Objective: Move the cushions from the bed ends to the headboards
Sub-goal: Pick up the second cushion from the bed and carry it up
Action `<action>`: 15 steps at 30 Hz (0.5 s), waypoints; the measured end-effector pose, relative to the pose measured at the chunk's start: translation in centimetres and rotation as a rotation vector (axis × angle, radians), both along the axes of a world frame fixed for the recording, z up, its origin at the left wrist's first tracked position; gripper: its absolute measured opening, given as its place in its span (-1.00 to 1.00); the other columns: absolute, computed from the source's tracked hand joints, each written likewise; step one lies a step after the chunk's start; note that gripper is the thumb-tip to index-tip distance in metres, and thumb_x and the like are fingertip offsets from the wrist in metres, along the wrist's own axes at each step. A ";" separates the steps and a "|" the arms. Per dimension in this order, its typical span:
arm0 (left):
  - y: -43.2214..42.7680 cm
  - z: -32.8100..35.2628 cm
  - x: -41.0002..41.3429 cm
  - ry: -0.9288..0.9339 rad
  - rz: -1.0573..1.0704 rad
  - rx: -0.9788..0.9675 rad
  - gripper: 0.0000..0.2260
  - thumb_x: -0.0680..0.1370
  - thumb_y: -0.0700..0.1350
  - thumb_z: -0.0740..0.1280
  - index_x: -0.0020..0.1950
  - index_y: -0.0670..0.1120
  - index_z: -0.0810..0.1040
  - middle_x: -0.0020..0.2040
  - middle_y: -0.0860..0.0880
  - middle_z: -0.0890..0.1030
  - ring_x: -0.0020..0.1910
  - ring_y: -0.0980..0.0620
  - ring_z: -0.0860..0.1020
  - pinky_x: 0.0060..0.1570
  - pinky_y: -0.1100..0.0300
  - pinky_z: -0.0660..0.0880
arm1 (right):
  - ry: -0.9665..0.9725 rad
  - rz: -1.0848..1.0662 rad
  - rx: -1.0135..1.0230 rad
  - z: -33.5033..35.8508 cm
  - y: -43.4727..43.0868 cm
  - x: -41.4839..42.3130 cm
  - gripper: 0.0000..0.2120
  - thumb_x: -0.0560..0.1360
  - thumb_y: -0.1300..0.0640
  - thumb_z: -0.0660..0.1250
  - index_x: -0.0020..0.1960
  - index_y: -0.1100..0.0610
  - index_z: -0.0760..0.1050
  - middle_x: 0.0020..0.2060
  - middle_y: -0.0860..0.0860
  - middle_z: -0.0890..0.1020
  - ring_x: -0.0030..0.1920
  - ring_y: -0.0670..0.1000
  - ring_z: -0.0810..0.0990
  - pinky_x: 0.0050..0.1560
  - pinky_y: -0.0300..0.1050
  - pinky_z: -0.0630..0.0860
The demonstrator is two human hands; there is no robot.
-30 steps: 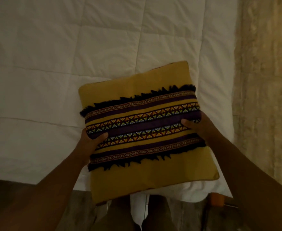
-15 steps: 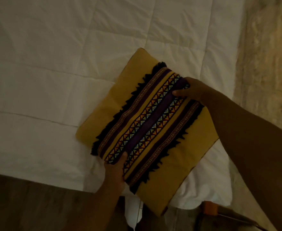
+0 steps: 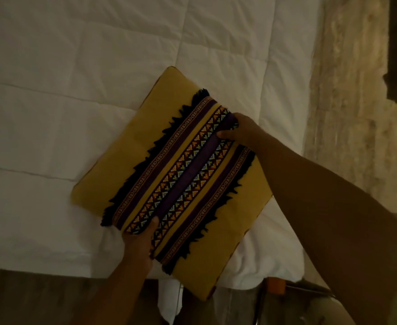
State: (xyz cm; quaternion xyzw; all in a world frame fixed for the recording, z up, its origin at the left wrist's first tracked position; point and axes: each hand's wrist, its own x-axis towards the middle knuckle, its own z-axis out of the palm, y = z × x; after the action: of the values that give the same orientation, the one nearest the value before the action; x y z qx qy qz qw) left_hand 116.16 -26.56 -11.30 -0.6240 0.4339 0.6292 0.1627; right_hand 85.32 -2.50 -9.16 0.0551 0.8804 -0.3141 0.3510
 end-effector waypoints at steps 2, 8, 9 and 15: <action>-0.2 0.5 -0.1 0.001 -0.030 0.002 -0.07 0.34 0.07 0.58 0.60 0.01 0.18 0.49 -0.15 0.41 0.39 -0.21 0.45 0.29 -0.34 0.45 | 0.025 -0.019 -0.009 0.3 0.0 0.4 -0.33 0.41 -0.12 0.51 0.40 0.11 0.39 0.35 0.11 0.49 0.33 0.17 0.48 0.27 0.02 0.43; -0.9 1.9 0.0 0.005 -0.046 -0.022 -0.11 0.37 0.00 0.58 0.59 0.02 0.17 0.46 -0.15 0.43 0.36 -0.21 0.46 0.29 -0.27 0.48 | 0.185 -0.095 0.055 1.4 -0.3 3.1 -0.36 0.46 -0.14 0.44 0.43 0.09 0.37 0.34 0.11 0.49 0.32 0.17 0.47 0.24 0.05 0.42; -1.1 2.1 -0.2 0.005 -0.050 -0.061 -0.09 0.37 -0.04 0.58 0.59 0.01 0.15 0.48 -0.14 0.40 0.38 -0.20 0.43 0.32 -0.26 0.45 | 0.217 -0.100 0.064 1.7 -0.2 3.8 -0.36 0.46 -0.14 0.44 0.43 0.09 0.36 0.34 0.12 0.48 0.32 0.18 0.47 0.25 0.06 0.42; -6.2 4.8 -3.7 0.030 -0.603 -0.607 -0.15 0.35 -0.06 0.61 0.50 -0.26 0.25 0.44 -0.32 0.36 0.45 -0.29 0.31 0.39 -0.22 0.36 | 0.311 -0.102 0.137 3.3 0.8 10.9 -0.21 0.45 -0.13 0.45 0.54 0.13 0.24 0.50 0.15 0.31 0.49 0.19 0.27 0.47 0.20 0.28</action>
State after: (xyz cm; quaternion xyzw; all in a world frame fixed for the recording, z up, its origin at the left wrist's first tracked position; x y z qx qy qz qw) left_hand 112.50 -32.71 -6.51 -0.4796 0.7647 0.4062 0.1423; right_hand 96.23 -1.66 -5.86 0.0744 0.9396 -0.2753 0.1895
